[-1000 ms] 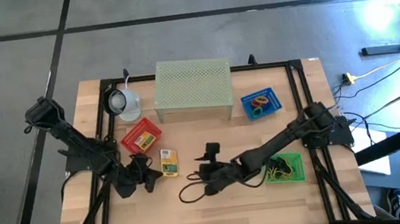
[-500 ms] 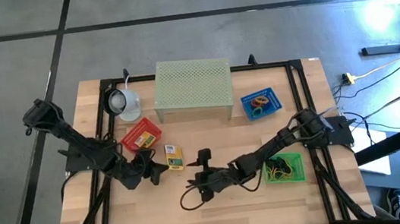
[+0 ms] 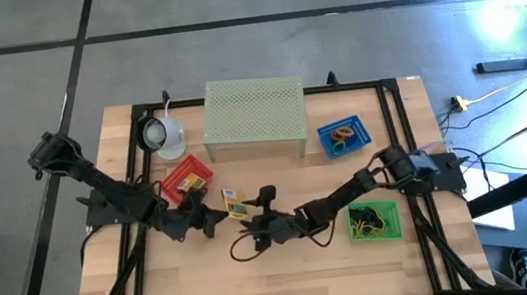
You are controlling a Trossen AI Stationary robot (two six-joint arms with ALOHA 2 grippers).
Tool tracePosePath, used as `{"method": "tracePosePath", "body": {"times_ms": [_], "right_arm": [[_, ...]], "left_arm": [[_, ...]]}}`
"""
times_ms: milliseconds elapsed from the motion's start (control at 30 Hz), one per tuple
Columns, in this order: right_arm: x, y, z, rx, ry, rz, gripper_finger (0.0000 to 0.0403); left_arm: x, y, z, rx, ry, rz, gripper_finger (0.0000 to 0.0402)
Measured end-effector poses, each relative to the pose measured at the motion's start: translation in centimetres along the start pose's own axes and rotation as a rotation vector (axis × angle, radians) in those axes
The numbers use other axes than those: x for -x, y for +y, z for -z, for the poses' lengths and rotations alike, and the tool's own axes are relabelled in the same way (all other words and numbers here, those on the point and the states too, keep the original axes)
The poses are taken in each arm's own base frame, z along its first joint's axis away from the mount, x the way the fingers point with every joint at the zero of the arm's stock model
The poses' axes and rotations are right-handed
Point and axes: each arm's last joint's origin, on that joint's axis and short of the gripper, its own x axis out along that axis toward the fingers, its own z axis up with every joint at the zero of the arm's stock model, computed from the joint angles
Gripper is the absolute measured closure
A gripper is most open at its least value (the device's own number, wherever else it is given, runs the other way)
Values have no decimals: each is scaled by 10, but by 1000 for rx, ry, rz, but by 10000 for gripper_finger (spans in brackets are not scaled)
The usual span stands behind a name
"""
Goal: Pick & Place Office Desk Supplies
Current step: Put the yellow crayon box into the red bin
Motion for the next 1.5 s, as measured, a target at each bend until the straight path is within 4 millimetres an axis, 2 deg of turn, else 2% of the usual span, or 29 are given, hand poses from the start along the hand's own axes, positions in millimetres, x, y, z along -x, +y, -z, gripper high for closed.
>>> {"method": "tracePosePath", "body": {"times_ms": [167,633,800,1000,1333,1500], "right_arm": [[-1,0,-2,-20,-19,-40,117],[-14,-18,4,-50,19,20,117],[-15,-18,6,-41,32,21,128],[-15,-18,7,-29,46,18,188],[-15,-17,7,-59,45,5,375],[-14,-15,6,-79,35,-48,365]], "left_arm": [[-2,-2,-4,1,-20,15,399],[-3,-9,-7,-3,-44,74,400],[-3,-8,-7,-4,-43,73,399],[-3,-8,-7,-4,-42,74,399],[-3,-8,-7,-5,-42,74,398],[-2,-9,-5,-124,-17,86,394]]}}
